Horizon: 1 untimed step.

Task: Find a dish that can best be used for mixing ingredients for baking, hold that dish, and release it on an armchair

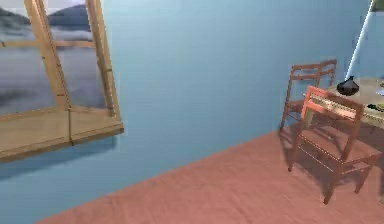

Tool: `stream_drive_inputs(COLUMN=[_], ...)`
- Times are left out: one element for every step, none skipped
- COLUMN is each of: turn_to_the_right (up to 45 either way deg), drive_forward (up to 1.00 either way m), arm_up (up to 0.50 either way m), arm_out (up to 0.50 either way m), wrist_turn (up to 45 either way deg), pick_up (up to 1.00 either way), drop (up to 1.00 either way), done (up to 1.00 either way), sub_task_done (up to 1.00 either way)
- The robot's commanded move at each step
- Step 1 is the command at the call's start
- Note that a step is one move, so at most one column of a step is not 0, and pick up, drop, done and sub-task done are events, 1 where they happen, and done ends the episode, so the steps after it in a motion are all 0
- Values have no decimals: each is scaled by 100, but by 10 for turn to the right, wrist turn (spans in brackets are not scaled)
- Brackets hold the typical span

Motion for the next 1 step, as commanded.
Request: stream_drive_inputs(turn_to_the_right=[450], drive_forward=[0], arm_up=[0], arm_out=[0], wrist_turn=[0], pick_up=[0], drop=[0], done=[0], sub_task_done=[0])
